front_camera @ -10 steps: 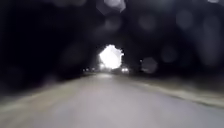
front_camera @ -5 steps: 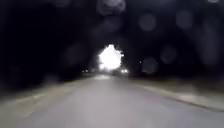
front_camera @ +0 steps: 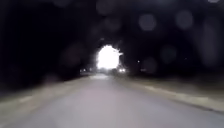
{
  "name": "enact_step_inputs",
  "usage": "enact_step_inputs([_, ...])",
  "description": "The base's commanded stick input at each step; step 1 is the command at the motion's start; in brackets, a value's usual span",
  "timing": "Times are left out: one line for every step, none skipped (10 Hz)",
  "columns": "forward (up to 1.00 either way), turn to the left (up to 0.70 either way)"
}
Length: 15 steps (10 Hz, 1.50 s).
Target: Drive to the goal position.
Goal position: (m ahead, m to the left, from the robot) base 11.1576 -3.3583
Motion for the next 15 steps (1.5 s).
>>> enact_step_inputs([1.00, 0.38])
enact_step_inputs([1.00, 0.19])
enact_step_inputs([1.00, 0.00])
enact_step_inputs([1.00, 0.00])
enact_step_inputs([1.00, 0.00])
enact_step_inputs([1.00, 0.00])
enact_step_inputs([1.00, 0.00])
enact_step_inputs([1.00, 0.00])
enact_step_inputs([1.00, 0.00])
enact_step_inputs([1.00, 0.00])
enact_step_inputs([0.28, 0.00])
enact_step_inputs([1.00, 0.00])
enact_step_inputs([1.00, 0.00])
enact_step_inputs([1.00, 0.00])
enact_step_inputs([1.00, 0.00])
